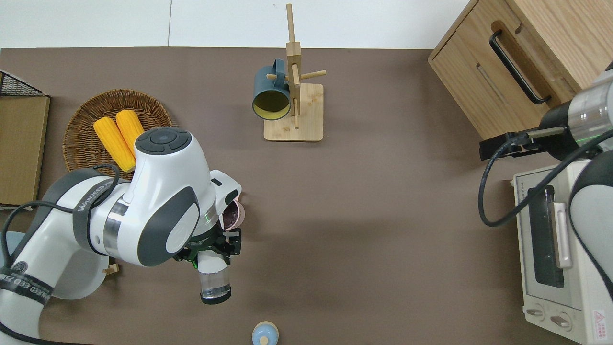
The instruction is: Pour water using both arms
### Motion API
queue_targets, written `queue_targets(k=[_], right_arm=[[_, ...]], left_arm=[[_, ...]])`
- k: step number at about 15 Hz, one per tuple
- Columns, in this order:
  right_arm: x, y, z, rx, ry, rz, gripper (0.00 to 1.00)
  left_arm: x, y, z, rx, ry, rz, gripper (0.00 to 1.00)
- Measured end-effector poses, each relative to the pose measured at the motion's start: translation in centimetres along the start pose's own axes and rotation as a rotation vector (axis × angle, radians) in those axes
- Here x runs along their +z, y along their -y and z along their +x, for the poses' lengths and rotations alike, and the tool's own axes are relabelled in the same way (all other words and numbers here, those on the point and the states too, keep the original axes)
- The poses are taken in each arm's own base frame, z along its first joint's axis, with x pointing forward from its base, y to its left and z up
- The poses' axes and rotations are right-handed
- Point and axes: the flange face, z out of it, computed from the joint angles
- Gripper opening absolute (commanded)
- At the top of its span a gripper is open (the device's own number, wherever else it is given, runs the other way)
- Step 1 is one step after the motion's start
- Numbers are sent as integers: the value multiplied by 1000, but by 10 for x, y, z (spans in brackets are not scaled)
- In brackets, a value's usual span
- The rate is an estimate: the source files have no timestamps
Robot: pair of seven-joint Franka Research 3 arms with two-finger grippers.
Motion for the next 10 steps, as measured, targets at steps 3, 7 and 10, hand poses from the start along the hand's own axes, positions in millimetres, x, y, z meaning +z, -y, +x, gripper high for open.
queue_targets(k=[3, 7, 10], right_arm=[[0, 0, 0, 0, 0, 0, 992], [0, 0, 0, 0, 0, 0, 992], [0, 0, 0, 0, 0, 0, 992]], left_arm=[[1, 0, -1, -4, -46, -15, 0], [-8, 2, -13, -14, -182, -58, 0], [-6, 14, -39, -17, -262, -78, 0]])
